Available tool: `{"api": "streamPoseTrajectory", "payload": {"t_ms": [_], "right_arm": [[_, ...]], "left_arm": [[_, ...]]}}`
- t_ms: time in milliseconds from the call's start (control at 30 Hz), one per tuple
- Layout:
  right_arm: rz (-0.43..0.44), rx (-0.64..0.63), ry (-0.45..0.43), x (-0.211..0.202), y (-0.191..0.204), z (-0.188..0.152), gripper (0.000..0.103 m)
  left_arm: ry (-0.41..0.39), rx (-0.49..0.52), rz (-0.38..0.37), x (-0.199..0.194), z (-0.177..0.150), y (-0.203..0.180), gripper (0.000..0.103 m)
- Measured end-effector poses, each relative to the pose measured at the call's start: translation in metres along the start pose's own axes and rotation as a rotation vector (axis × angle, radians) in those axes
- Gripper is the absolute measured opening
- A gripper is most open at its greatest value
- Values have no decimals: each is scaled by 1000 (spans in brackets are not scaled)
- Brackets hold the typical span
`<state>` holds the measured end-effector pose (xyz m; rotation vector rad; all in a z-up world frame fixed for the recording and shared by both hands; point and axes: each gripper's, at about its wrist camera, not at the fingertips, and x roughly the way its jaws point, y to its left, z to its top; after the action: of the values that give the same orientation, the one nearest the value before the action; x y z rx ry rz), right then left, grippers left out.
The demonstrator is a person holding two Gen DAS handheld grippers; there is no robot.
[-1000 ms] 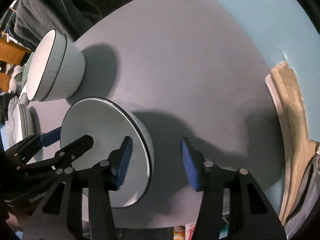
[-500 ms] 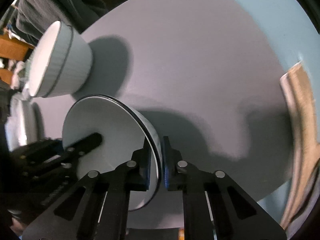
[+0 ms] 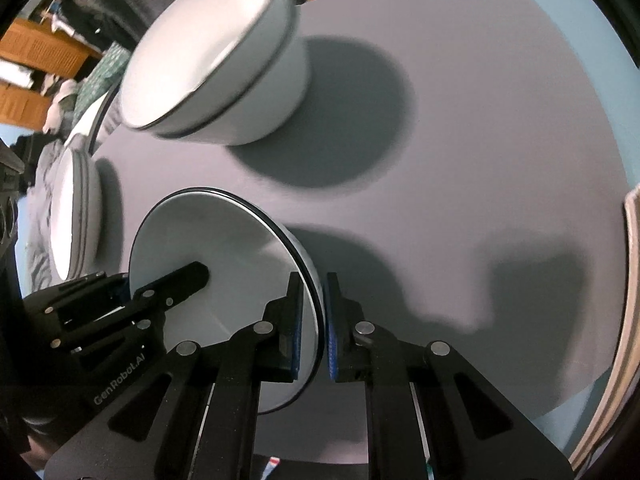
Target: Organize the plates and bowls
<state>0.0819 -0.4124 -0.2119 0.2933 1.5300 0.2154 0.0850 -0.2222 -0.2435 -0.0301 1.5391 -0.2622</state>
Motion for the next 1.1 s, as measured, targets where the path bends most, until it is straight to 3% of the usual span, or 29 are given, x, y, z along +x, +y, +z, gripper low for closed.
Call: {"api": "streamPoseTrajectory", "payload": {"t_ms": [133, 367, 533, 1100], "right_arm": [[3, -35, 11, 4, 9, -1, 10], [10, -54, 16, -1, -11, 13, 10], [-4, -55, 49, 18, 4, 12, 10], [-61, -85, 58, 23, 27, 16, 9]], "left_arm": [[1, -30, 3, -2, -2, 5, 8], [5, -42, -8, -4, -4, 2, 9], [-1, -14, -15, -3, 3, -8, 10], [23, -21, -55, -12, 7, -3, 9]]}}
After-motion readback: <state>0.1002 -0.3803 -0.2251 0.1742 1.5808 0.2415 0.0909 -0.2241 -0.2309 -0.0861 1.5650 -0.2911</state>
